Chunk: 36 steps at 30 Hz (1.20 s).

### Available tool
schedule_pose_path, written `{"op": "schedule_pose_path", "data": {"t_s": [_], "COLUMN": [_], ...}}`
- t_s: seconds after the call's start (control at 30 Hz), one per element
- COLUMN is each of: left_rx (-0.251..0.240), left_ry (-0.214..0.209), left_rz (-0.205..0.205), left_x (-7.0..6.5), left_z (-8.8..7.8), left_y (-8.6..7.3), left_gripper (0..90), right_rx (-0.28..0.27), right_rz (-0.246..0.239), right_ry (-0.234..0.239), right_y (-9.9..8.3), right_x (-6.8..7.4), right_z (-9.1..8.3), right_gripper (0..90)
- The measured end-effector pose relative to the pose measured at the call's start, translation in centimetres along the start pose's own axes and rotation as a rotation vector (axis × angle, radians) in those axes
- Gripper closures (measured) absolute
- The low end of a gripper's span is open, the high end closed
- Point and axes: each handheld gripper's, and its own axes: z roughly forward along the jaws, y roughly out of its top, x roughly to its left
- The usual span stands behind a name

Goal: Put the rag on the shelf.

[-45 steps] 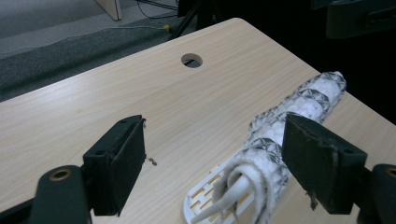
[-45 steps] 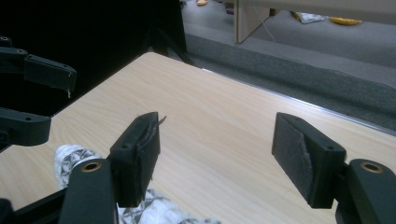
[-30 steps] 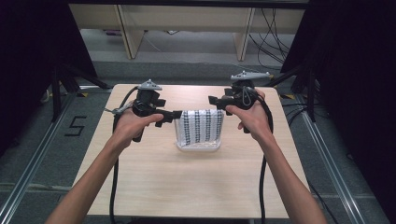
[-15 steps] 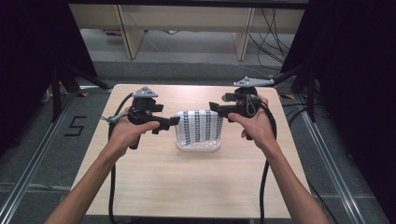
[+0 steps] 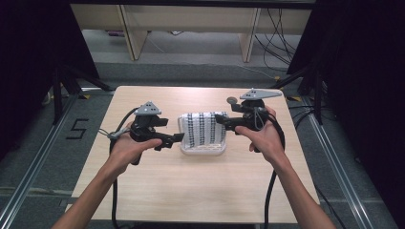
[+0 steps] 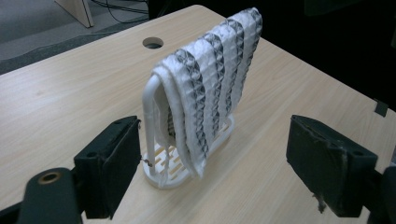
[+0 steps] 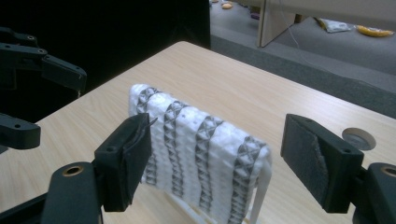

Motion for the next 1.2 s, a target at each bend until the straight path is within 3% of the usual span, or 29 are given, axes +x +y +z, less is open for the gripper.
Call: {"op": "schedule_pose_path", "data": {"t_s": [0.1,0.17,0.2,0.27,0.3,0.33,0.6,0.67,0.73,0.83,0.87,0.9,0.93,0.97,1.0,1.13,1.17,1.2], "left_rx": [0.0,-0.004,-0.003,0.003,-0.001,-0.005,-0.001,0.004,-0.011,-0.013,-0.002,-0.008,0.006,-0.011,-0.002,-0.003,0.003,0.007], "left_ry": [-0.009,-0.005,-0.01,-0.003,0.005,-0.005,-0.011,-0.007,-0.017,-0.015,-0.017,-0.012,-0.013,-0.01,-0.018,-0.018,-0.02,-0.02], "left_rz": [0.007,0.008,0.014,0.029,0.032,0.03,0.054,0.056,0.053,0.049,0.051,0.055,0.056,0.057,0.055,0.058,0.06,0.064], "left_x": [-0.3,-0.6,-0.8,-1.1,-1.2,-1.4,-2.4,-2.5,-2.6,-2.7,-2.7,-2.8,-2.9,-2.9,-3.0,-3.2,-3.3,-3.3], "left_z": [-0.3,-0.6,-0.7,-0.9,-1.0,-1.1,-1.6,-1.8,-1.8,-1.9,-1.9,-1.9,-1.9,-1.8,-1.8,-1.8,-1.8,-1.8], "left_y": [-0.7,-1.0,-1.3,-1.6,-1.8,-1.9,-3.0,-3.2,-3.5,-3.9,-4.0,-4.2,-4.2,-4.4,-4.6,-5.0,-5.1,-5.2], "left_gripper": [17.3,17.4,17.3,17.3,17.3,17.3,17.3,17.3,17.3,17.3,17.2,17.2,17.3,17.3,17.3,17.2,17.3,17.2], "right_rx": [-0.007,-0.014,-0.026,-0.014,-0.026,-0.018,-0.035,-0.031,-0.024,-0.021,-0.009,-0.019,-0.012,-0.012,-0.005,-0.01,-0.005,-0.01], "right_rz": [-0.017,0.004,-0.035,-0.002,-0.027,0.007,-0.005,-0.029,-0.008,-0.013,0.016,-0.023,0.01,-0.026,0.01,-0.006,0.013,-0.009], "right_ry": [0.014,0.025,0.035,0.028,0.023,0.043,0.05,0.034,0.047,0.049,0.05,0.055,0.051,0.032,0.046,0.056,0.053,0.052], "right_y": [-0.5,-0.8,-0.9,-1.2,-1.3,-1.4,-2.2,-2.6,-2.7,-3.2,-3.4,-3.6,-3.7,-3.8,-4.1,-4.4,-4.5,-4.6], "right_x": [0.0,0.2,0.0,0.3,0.2,0.4,0.7,0.6,0.8,0.7,0.9,0.7,0.9,0.6,0.9,0.7,0.9,0.7], "right_z": [-0.1,-0.2,-0.1,-0.3,-0.3,-0.4,-0.9,-1.1,-1.0,-1.1,-1.2,-1.1,-1.2,-1.3,-1.3,-1.3,-1.4,-1.4], "right_gripper": [25.5,25.4,25.4,25.2,25.1,25.0,24.4,24.3,24.1,23.8,23.8,23.7,23.5,23.5,23.3,23.1,23.0,22.8]}}
